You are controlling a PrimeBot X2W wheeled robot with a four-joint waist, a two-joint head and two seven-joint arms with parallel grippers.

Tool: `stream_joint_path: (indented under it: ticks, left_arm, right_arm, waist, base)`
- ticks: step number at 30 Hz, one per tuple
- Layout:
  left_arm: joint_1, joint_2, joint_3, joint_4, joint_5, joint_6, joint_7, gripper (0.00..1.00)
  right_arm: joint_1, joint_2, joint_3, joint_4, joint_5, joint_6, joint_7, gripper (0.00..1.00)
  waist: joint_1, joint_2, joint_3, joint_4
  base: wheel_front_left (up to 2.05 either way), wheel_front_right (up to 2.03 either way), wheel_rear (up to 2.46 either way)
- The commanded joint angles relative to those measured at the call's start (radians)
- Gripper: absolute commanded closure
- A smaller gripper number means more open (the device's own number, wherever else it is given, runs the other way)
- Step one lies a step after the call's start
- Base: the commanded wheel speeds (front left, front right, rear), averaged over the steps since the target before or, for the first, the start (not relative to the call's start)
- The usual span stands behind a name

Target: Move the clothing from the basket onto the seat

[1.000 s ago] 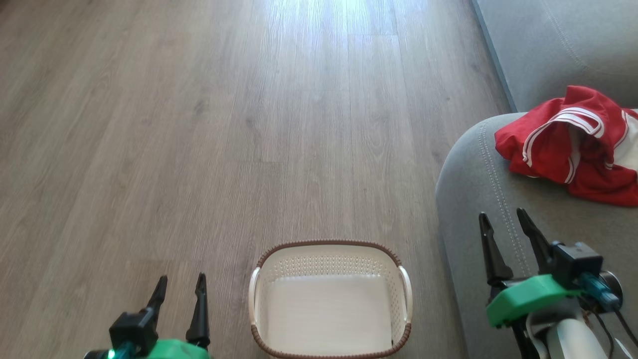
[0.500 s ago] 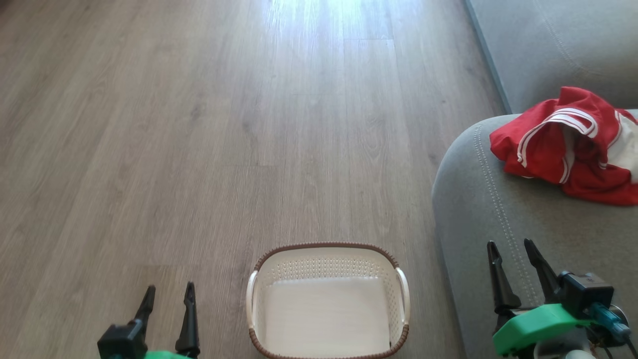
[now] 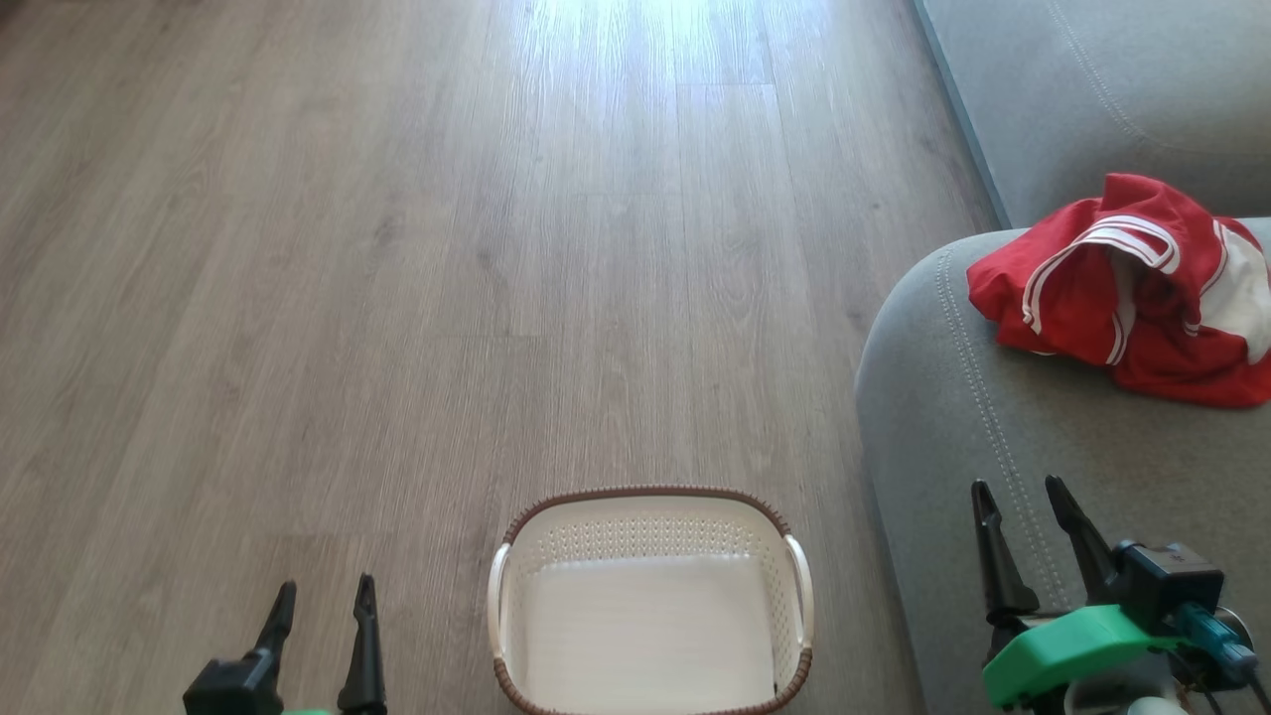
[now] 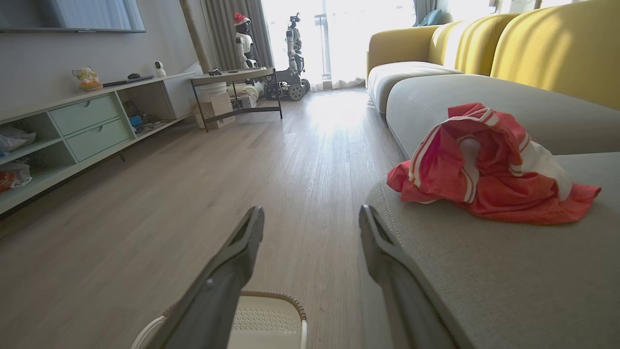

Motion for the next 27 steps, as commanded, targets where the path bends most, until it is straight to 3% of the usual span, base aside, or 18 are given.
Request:
stream_joint_path:
  ticks: [1,27]
  left_arm:
    - [-0.023,0.012,0.046,-0.022,0.011,0.001,-0.009,0.0]
    - [-0.012,-0.003,0.063,-0.015,0.012,-0.007,-0.008,0.0]
  right_arm:
    - [-0.02,-0.004,0.02,-0.034,-0.004,0.0,-0.009,0.0]
    - [-0.037,-0.004,0.021,-0.024,-0.012,0.0,-0.005,0.0]
  waist:
    - [0.0,0.0,0.001,0.002]
    - [0.0,0.0,0.012,0.011]
  base:
    - [0.0,0.0,0.0]
    - [0.0,0.0,0.0]
